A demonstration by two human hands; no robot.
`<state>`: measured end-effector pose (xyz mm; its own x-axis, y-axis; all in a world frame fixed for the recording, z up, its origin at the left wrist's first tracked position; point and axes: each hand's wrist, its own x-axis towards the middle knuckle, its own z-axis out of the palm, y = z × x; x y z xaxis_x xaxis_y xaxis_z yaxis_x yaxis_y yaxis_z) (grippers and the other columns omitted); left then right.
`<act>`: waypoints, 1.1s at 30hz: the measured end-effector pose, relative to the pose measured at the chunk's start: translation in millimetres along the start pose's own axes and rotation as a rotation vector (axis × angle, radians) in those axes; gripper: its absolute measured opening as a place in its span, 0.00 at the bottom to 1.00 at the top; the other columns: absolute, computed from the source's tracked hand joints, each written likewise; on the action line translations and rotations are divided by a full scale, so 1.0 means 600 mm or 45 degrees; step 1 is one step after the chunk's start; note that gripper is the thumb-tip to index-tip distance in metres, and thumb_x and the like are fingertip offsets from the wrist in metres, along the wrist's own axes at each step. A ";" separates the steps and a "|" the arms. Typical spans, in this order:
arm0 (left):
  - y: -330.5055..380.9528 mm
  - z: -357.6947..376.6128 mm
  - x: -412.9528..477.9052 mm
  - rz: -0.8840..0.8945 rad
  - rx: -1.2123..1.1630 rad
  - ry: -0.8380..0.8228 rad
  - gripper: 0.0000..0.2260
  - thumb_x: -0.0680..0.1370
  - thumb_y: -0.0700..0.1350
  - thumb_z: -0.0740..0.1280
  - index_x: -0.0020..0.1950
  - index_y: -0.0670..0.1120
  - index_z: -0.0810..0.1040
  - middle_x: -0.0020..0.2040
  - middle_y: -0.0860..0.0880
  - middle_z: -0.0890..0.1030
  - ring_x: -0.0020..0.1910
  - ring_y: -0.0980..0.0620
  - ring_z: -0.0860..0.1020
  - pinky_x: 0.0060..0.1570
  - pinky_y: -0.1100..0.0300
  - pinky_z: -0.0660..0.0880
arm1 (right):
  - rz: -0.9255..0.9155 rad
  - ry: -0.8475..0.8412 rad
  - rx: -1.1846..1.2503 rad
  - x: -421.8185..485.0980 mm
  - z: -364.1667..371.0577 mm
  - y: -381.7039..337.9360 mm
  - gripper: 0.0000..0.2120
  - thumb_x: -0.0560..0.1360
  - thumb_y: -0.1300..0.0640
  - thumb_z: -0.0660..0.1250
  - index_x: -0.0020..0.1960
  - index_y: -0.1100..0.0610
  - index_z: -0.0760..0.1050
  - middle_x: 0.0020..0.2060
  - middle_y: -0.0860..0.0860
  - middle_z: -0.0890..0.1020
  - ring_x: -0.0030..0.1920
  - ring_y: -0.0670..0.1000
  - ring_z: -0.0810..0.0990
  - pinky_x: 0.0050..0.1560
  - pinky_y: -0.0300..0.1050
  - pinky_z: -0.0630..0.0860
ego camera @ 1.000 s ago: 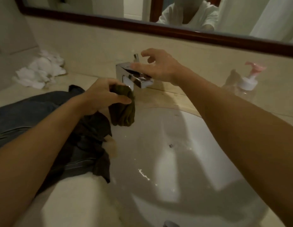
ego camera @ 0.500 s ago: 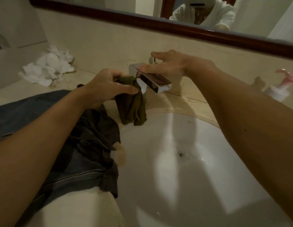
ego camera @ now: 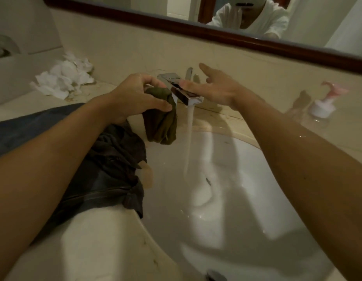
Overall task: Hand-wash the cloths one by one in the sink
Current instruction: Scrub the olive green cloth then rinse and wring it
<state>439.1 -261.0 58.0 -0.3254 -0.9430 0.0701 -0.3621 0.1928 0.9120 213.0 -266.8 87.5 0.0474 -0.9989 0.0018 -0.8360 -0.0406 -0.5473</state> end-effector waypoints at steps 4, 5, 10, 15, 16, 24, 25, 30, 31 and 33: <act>0.034 0.032 -0.031 0.044 0.062 -0.037 0.19 0.70 0.41 0.78 0.59 0.47 0.79 0.54 0.47 0.82 0.53 0.51 0.82 0.49 0.62 0.80 | -0.013 0.043 0.116 -0.077 -0.012 0.026 0.50 0.72 0.26 0.67 0.84 0.49 0.53 0.80 0.55 0.63 0.78 0.56 0.65 0.71 0.51 0.64; 0.042 0.043 -0.039 0.049 0.083 -0.050 0.19 0.70 0.42 0.78 0.59 0.47 0.80 0.54 0.47 0.81 0.53 0.52 0.81 0.48 0.63 0.79 | -0.019 0.045 0.139 -0.100 -0.013 0.033 0.49 0.72 0.27 0.67 0.84 0.48 0.54 0.80 0.54 0.64 0.76 0.55 0.66 0.68 0.48 0.65; 0.071 0.113 -0.072 0.076 0.148 -0.139 0.17 0.70 0.45 0.78 0.56 0.47 0.79 0.54 0.47 0.81 0.52 0.51 0.80 0.45 0.65 0.77 | -0.039 -0.006 0.379 -0.204 -0.006 0.089 0.37 0.75 0.38 0.73 0.80 0.46 0.64 0.71 0.48 0.73 0.67 0.50 0.75 0.63 0.49 0.76; 0.078 0.196 -0.079 0.127 0.088 -0.242 0.20 0.71 0.45 0.78 0.59 0.43 0.78 0.54 0.43 0.81 0.53 0.47 0.82 0.52 0.57 0.81 | 0.051 -0.364 0.521 -0.264 0.022 0.146 0.33 0.70 0.48 0.80 0.71 0.42 0.71 0.66 0.44 0.79 0.66 0.51 0.77 0.66 0.60 0.73; 0.074 0.215 -0.075 0.128 0.007 -0.236 0.20 0.70 0.45 0.79 0.59 0.42 0.78 0.54 0.41 0.81 0.53 0.46 0.82 0.54 0.54 0.82 | 0.064 -0.325 0.536 -0.268 0.036 0.154 0.32 0.69 0.50 0.80 0.69 0.44 0.71 0.65 0.46 0.80 0.65 0.53 0.79 0.64 0.60 0.76; -0.017 0.358 -0.032 0.145 0.049 -0.143 0.21 0.81 0.56 0.65 0.71 0.49 0.69 0.63 0.52 0.74 0.60 0.54 0.74 0.51 0.67 0.73 | 0.294 0.258 0.660 -0.251 0.104 0.256 0.23 0.77 0.56 0.75 0.68 0.54 0.73 0.55 0.51 0.82 0.56 0.52 0.83 0.57 0.49 0.82; -0.033 0.367 -0.027 0.137 0.117 -0.141 0.20 0.83 0.56 0.61 0.72 0.49 0.69 0.64 0.51 0.73 0.61 0.54 0.73 0.51 0.68 0.70 | 0.333 0.299 0.641 -0.251 0.106 0.267 0.22 0.77 0.56 0.75 0.68 0.54 0.72 0.54 0.51 0.82 0.54 0.52 0.82 0.54 0.48 0.82; -0.110 0.395 0.013 0.169 0.661 -0.214 0.20 0.83 0.53 0.63 0.74 0.47 0.70 0.71 0.47 0.71 0.68 0.48 0.72 0.59 0.61 0.67 | 0.515 0.495 0.663 -0.233 0.101 0.300 0.15 0.75 0.48 0.72 0.58 0.51 0.74 0.47 0.52 0.83 0.48 0.56 0.83 0.48 0.60 0.85; -0.121 0.403 0.016 0.189 0.757 -0.311 0.23 0.81 0.56 0.64 0.74 0.48 0.70 0.71 0.48 0.70 0.68 0.48 0.72 0.61 0.60 0.69 | 0.488 0.517 0.609 -0.232 0.103 0.299 0.15 0.74 0.46 0.72 0.57 0.51 0.75 0.46 0.52 0.83 0.48 0.56 0.84 0.49 0.60 0.84; -0.128 0.428 0.015 0.274 0.867 -0.514 0.29 0.77 0.65 0.64 0.73 0.51 0.69 0.69 0.50 0.71 0.67 0.48 0.73 0.65 0.52 0.72 | 0.434 0.533 0.502 -0.231 0.109 0.298 0.17 0.73 0.45 0.72 0.57 0.51 0.75 0.45 0.51 0.83 0.47 0.55 0.83 0.49 0.57 0.84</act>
<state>239.4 -214.2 -115.1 -0.6902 -0.7216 -0.0538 -0.6647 0.6029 0.4411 92.4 -133.8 -65.3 -0.4666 -0.8827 0.0554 -0.5003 0.2118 -0.8396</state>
